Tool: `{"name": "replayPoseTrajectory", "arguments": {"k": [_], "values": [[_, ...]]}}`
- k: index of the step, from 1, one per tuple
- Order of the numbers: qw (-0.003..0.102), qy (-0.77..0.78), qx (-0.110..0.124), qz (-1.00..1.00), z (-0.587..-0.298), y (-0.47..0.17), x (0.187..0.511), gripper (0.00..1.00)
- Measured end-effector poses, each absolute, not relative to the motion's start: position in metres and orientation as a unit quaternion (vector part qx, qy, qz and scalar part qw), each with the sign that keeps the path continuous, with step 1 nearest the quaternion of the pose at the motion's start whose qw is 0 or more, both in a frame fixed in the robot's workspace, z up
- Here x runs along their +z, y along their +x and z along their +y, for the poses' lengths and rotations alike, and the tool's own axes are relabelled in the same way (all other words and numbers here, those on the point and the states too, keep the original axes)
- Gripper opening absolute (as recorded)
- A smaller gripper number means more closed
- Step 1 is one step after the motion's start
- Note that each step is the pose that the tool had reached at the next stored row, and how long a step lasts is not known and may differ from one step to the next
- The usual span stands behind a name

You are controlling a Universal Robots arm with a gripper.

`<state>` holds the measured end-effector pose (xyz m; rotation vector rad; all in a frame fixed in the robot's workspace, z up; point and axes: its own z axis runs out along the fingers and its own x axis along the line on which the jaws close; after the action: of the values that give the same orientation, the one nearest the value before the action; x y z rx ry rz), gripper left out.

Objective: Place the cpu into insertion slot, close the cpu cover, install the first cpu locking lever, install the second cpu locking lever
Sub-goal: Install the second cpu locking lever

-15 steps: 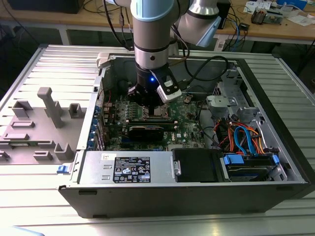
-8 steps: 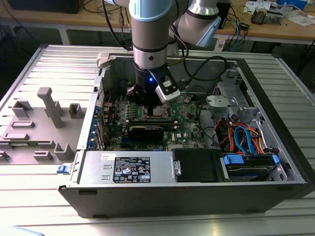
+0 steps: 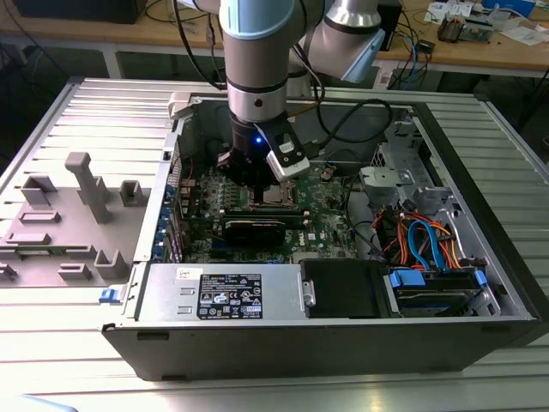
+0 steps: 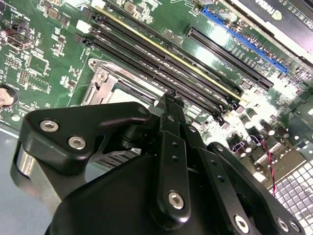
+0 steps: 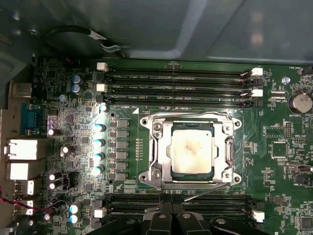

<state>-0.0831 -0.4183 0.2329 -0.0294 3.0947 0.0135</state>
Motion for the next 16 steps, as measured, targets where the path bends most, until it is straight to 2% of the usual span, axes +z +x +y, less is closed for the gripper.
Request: {"name": "replayPoseTrajectory", "arguments": {"k": [16], "values": [[0.023, -0.009, 0.004, 1.000, -0.4182, -0.0896, 0.2226, 0.11]]}}
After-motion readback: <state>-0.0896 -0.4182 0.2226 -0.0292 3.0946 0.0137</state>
